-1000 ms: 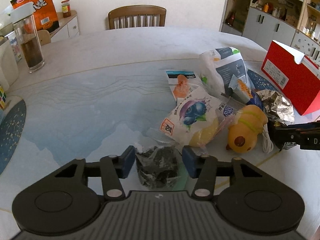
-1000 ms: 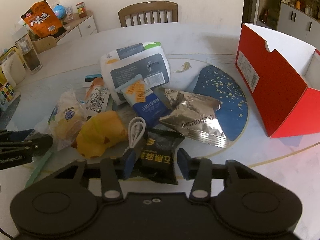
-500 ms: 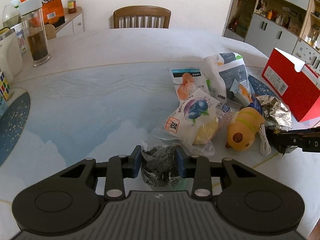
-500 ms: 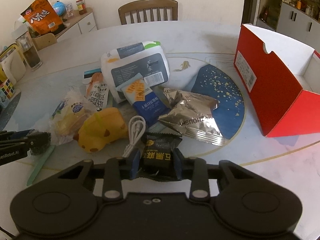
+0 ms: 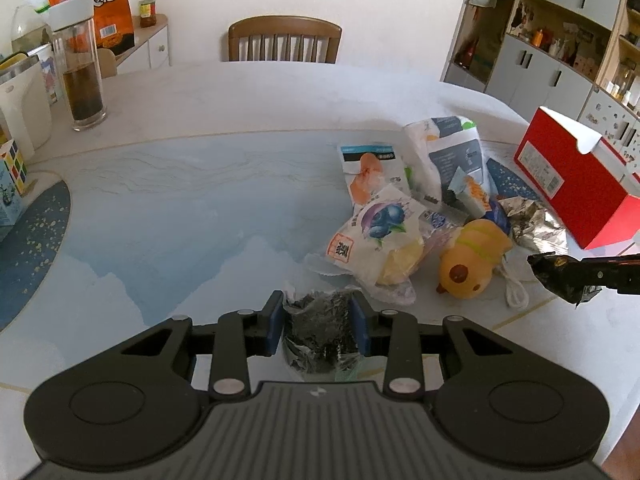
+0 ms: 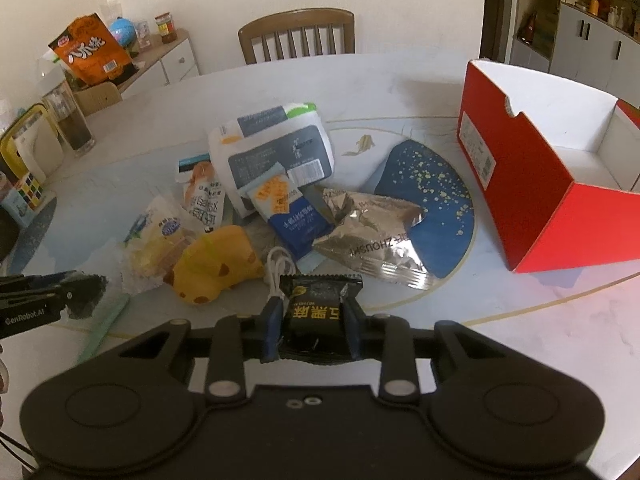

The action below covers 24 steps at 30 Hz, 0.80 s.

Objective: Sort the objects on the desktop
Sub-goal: 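Carry the seaweed bag and black snack packet with both grippers toward the red shoebox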

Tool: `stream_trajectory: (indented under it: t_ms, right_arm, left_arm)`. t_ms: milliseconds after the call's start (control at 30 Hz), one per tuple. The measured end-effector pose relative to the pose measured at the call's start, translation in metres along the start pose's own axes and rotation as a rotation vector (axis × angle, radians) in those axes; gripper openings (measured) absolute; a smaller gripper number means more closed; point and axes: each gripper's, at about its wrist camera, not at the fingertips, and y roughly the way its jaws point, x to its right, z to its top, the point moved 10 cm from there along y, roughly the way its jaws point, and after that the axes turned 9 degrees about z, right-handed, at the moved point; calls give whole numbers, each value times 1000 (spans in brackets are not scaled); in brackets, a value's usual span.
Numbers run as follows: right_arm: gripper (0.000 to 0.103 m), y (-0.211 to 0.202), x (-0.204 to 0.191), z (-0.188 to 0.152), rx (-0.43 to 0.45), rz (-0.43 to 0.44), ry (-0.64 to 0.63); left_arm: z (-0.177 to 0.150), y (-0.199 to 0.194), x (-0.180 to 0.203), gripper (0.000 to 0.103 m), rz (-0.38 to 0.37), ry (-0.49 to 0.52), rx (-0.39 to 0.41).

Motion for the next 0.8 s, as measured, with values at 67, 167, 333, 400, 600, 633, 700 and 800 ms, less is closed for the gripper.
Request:
stream_trajectory:
  t_ms: [67,167,333,400,600,633,700,800]
  right_arm:
    - [31,-5,0,2,8,6,7]
    - [31,-15,0,4,22,16,14]
    - [31,-34,2,11,57,32,30]
    - [31,-41,3,14,69,36,33]
    - [31,-67,10,25,111,51,34]
    - [31,-72,12,27,120,52,31]
    - [31,-80,17,32,136,54,30]
    - [31,-91,27,37,156,57,38]
  left_arm:
    - [2,-5,1,34,-3,-2,2]
    - [6,-13,4,34,-15,-6,9]
    - [17,-29,17,34,-39,10,30]
    - [22,-35,24,34,-50,17,36]
    - [40,-54,51,34,-93,52,61]
    - [42,-57,55,34,-99,56,65]
    - [49,-62,64,34,-114,66,76]
    - [59,-70,80,34,-135,76,90]
